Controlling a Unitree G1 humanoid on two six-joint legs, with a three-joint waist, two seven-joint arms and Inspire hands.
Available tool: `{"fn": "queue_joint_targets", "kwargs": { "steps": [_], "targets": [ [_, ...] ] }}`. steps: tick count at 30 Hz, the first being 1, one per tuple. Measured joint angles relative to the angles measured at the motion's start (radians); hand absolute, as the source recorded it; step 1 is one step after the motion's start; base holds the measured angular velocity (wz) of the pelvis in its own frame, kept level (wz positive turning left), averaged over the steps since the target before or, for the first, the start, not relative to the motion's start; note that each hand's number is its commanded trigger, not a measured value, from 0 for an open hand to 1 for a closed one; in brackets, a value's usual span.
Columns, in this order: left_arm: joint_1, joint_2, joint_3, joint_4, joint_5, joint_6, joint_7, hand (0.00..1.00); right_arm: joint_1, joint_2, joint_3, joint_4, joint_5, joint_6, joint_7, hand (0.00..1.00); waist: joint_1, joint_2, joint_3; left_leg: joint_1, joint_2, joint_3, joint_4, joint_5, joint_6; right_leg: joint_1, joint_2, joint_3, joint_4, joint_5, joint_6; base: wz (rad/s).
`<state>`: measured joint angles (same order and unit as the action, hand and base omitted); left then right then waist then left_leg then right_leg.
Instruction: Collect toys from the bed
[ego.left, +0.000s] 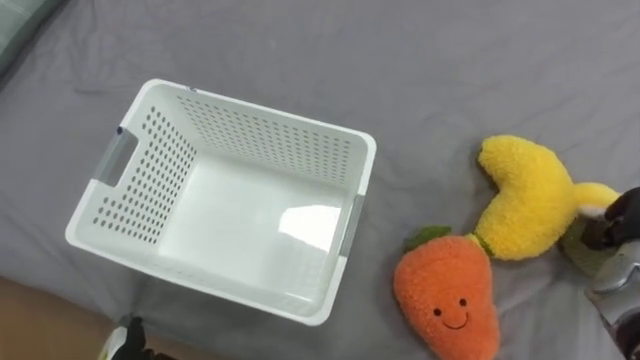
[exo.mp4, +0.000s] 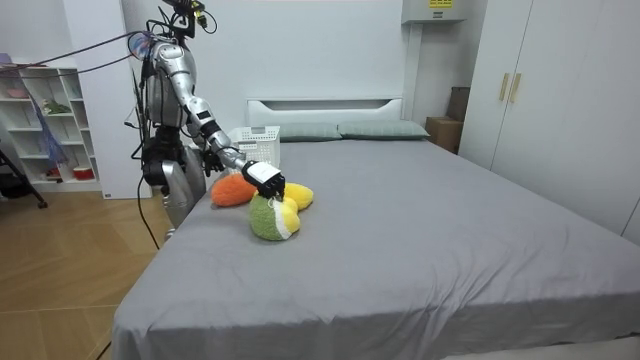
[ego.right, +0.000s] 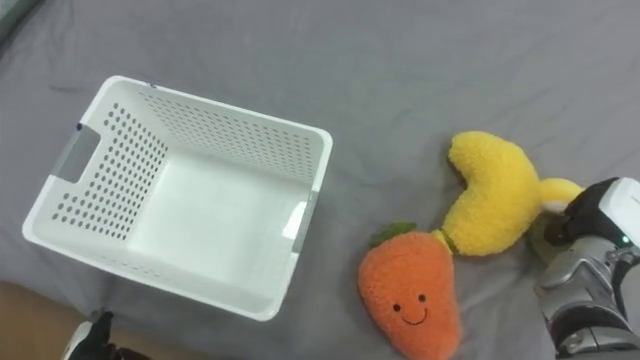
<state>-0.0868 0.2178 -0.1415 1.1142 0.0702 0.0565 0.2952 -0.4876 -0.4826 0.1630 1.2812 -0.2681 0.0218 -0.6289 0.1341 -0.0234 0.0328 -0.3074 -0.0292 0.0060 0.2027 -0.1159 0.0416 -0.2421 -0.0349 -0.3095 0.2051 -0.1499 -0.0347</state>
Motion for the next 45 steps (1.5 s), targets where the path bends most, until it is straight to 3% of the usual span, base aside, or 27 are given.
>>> {"fn": "queue_joint_targets", "kwargs": {
  "steps": [6, 10, 14, 19, 22, 27, 32, 45],
  "targets": [
    [0.04, 0.033, 0.007, 0.002, 0.001, -0.02, 0.007, 0.0, 0.008, -0.003, -0.015, -0.047, 0.028, -0.004, 0.021, 1.0, -0.01, -0.039, -0.0056, 0.036, 0.003, 0.036, -0.006, 0.001, 0.0, 0.023, 0.001, 0.029, 0.001, 0.0, 0.0, -0.14],
    [0.063, 0.044, 0.034, 0.003, 0.011, -0.02, 0.007, 0.0, 0.024, -0.014, -0.056, -0.101, 0.034, -0.024, 0.021, 1.0, -0.022, -0.048, -0.0123, 0.064, 0.004, 0.05, -0.008, 0.001, 0.001, 0.044, 0.001, 0.04, 0.001, 0.001, -0.001, -0.1],
    [0.134, 0.045, 0.105, -0.023, 0.011, -0.02, 0.006, 0.0, 0.097, -0.014, -0.113, -0.244, 0.048, -0.024, 0.04, 1.0, -0.035, -0.061, -0.0236, 0.14, 0.006, 0.078, -0.039, 0.002, 0.002, 0.102, 0.004, 0.063, -0.009, -0.001, 0.001, -0.18],
    [0.191, 0.038, 0.14, -0.071, 0.011, -0.015, 0.006, 0.0, 0.222, -0.014, -0.118, -0.459, 0.038, -0.02, 0.08, 1.0, -0.051, -0.08, -0.0346, 0.204, 0.009, 0.104, -0.054, 0.002, 0.001, 0.159, 0.01, 0.087, -0.025, -0.001, 0.001, -0.12],
    [0.213, 0.038, 0.152, -0.073, 0.011, -0.012, 0.006, 0.0, 0.301, -0.014, -0.121, -0.575, 0.018, -0.019, 0.103, 1.0, -0.065, -0.08, -0.0345, 0.238, 0.009, 0.109, -0.06, 0.001, 0.001, 0.191, 0.011, 0.096, -0.035, -0.001, 0.001, -0.09],
    [0.251, 0.036, 0.198, -0.08, 0.012, -0.012, 0.009, 0.0, 0.342, -0.014, -0.151, -0.703, 0.018, -0.012, 0.141, 1.0, -0.084, -0.081, -0.0338, 0.281, 0.014, 0.128, -0.076, -0.003, 0.002, 0.217, 0.017, 0.118, -0.034, 0.0, 0.001, -0.12],
    [0.258, 0.023, 0.242, -0.086, 0.038, 0.008, 0.013, 0.0, 0.35, -0.013, -0.22, -0.845, 0.017, 0.008, 0.174, 1.0, -0.084, -0.078, -0.0328, 0.301, 0.017, 0.131, -0.075, -0.011, -0.001, 0.224, 0.021, 0.124, -0.036, 0.0, 0.002, -0.07],
    [0.258, 0.007, 0.244, -0.087, 0.1, 0.017, 0.029, 0.0, 0.358, 0.0, -0.221, -1.202, -0.013, 0.025, 0.252, 1.0, -0.071, -0.09, -0.0257, 0.323, 0.018, 0.132, -0.084, -0.016, -0.003, 0.256, 0.023, 0.121, -0.038, -0.003, 0.005, 0.01]
  ]
}}
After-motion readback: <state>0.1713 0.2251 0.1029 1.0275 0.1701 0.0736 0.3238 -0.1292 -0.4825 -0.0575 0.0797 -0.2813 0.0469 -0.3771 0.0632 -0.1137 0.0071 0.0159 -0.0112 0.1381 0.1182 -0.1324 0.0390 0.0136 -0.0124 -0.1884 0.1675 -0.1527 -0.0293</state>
